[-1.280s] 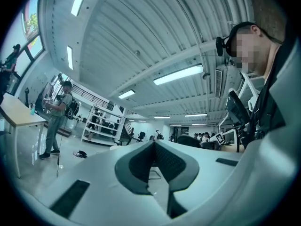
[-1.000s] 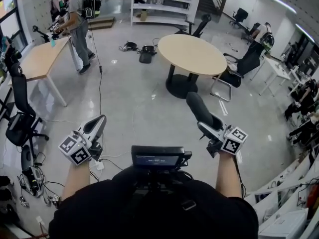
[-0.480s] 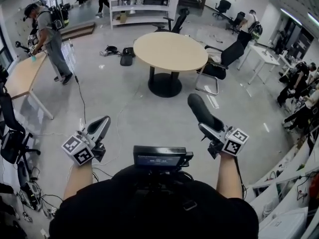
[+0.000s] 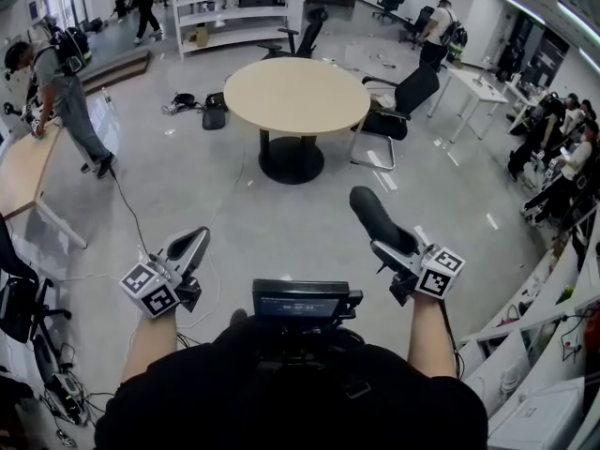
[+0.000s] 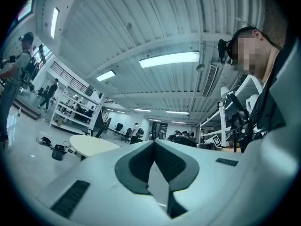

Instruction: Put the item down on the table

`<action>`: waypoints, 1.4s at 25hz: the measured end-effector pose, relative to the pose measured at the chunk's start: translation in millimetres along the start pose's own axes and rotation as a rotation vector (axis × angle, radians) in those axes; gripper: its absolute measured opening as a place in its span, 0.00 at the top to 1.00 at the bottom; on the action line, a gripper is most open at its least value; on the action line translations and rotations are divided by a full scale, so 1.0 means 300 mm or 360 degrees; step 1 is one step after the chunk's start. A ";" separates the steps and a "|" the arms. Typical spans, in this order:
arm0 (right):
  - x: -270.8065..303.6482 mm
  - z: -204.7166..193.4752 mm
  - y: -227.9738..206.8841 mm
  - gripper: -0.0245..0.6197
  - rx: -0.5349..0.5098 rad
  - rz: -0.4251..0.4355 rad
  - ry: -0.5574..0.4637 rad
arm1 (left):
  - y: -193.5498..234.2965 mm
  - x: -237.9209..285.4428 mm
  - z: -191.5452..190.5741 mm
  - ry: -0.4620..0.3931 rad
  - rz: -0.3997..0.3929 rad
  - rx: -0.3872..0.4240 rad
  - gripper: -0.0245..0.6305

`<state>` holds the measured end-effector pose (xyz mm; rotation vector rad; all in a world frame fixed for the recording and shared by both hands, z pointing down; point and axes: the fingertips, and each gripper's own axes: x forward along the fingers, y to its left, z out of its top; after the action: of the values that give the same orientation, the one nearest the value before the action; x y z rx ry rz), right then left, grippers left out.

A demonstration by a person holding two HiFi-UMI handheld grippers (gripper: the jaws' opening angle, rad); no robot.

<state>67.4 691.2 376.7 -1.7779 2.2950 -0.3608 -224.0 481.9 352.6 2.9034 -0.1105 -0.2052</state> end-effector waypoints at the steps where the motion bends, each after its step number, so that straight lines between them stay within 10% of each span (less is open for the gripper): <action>1: 0.020 -0.001 -0.011 0.46 -0.0001 -0.0020 0.0008 | 0.033 0.016 -0.002 0.0001 -0.0018 -0.0008 0.96; 17: 0.655 0.138 -0.120 0.46 -0.0093 -0.0161 -0.0014 | 0.739 0.174 0.204 -0.0046 -0.0194 -0.0055 0.96; 35: 1.118 0.195 -0.484 0.46 -0.0035 0.0006 0.0109 | 1.186 0.340 0.229 -0.0033 0.0030 -0.0092 0.96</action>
<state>136.1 327.8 361.1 -1.7985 2.3571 -0.4032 -154.4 112.0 355.5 2.8422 -0.1333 -0.2312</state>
